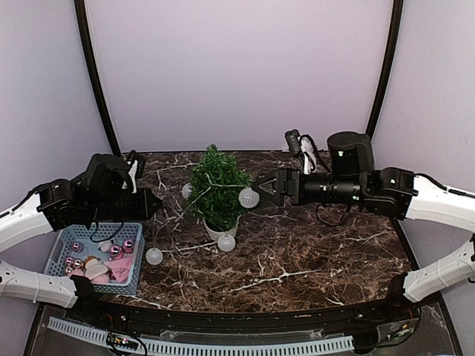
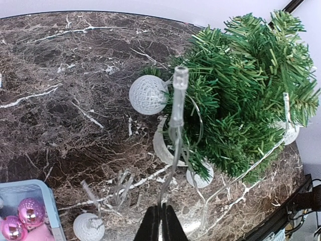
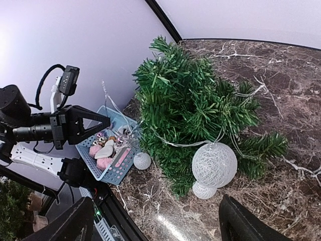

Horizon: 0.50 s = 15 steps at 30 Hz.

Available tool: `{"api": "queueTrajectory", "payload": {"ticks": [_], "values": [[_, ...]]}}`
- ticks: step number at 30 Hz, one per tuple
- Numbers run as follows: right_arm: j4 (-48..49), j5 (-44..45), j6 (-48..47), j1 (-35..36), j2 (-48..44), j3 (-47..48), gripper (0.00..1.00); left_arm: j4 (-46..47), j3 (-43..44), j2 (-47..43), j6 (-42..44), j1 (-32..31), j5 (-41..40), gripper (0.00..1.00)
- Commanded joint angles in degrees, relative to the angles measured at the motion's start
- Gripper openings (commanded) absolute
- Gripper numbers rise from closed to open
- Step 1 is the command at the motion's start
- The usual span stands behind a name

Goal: Decorate the small christmas tree
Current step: Wrap the side of the string light in the gap of the branches.

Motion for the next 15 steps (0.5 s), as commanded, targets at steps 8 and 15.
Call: {"api": "queueTrajectory", "payload": {"ticks": [8, 15], "values": [[5.0, -4.6, -4.4, 0.4, 5.3, 4.2, 0.80, 10.3, -3.3, 4.8, 7.0, 4.9, 12.9, 0.00], [-1.5, 1.8, -10.9, 3.6, 12.5, 13.2, 0.77, 14.9, -4.9, 6.5, 9.2, 5.1, 14.6, 0.00]]}}
